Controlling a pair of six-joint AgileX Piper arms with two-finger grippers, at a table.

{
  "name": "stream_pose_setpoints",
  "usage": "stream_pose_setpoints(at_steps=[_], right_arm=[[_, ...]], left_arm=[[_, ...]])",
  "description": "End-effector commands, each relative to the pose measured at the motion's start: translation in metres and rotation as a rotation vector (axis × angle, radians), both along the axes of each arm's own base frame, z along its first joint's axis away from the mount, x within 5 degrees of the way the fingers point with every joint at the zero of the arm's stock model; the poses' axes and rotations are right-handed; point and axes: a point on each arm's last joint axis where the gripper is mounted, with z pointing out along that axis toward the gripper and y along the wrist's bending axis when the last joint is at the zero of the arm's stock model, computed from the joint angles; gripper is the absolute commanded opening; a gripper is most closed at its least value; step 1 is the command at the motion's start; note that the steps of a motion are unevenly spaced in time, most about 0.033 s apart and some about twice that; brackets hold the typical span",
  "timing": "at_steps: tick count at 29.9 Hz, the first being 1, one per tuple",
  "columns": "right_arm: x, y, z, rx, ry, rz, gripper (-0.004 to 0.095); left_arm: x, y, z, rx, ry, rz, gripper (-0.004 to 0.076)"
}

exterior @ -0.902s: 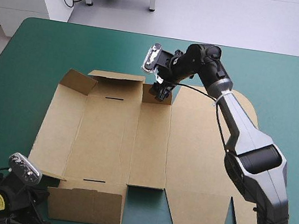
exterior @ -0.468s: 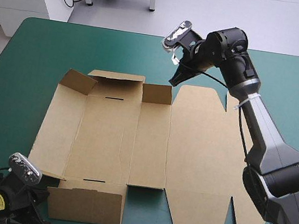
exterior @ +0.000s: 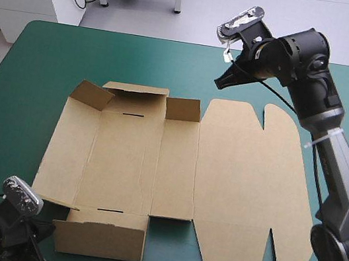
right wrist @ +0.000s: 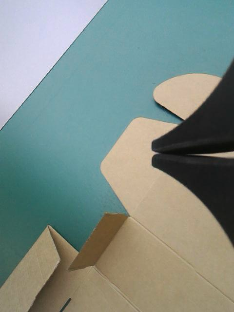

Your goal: Fold the box

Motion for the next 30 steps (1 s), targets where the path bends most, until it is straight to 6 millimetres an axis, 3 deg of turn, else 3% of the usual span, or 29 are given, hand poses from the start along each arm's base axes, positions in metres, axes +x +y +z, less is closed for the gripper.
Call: stream_pose_setpoints(at_steps=[1,6,11,15,19,25,30], right_arm=[[-0.030,-0.020,0.022,-0.009,-0.061,-0.025,-0.0021],[-0.044,-0.033,0.004,-0.067,-0.003,-0.077,-0.0021],[-0.047,-0.040,-0.017,-0.096,0.069,-0.098,-0.0021],[-0.044,-0.045,-0.026,-0.100,0.101,-0.129,-0.0021],[-0.047,-0.048,-0.023,-0.052,0.107,-0.156,-0.0021],[-0.070,-0.053,-0.006,0.051,0.092,-0.145,-0.0021],[-0.097,-0.065,-0.015,0.072,0.121,-0.179,-0.0020]], left_arm=[[-0.008,-0.003,0.039,-0.086,-0.045,-0.028,-0.0008],[-0.020,0.002,0.081,-0.139,-0.150,-0.034,-0.0008],[-0.020,0.003,0.095,-0.145,-0.187,-0.035,-0.0008],[-0.007,0.003,0.095,-0.109,-0.207,0.009,-0.0008],[0.007,0.004,0.104,-0.112,-0.334,0.069,-0.0008],[0.027,0.000,0.114,-0.050,-0.332,0.086,-0.0008],[0.055,-0.012,0.127,-0.016,-0.293,0.072,-0.0007]])
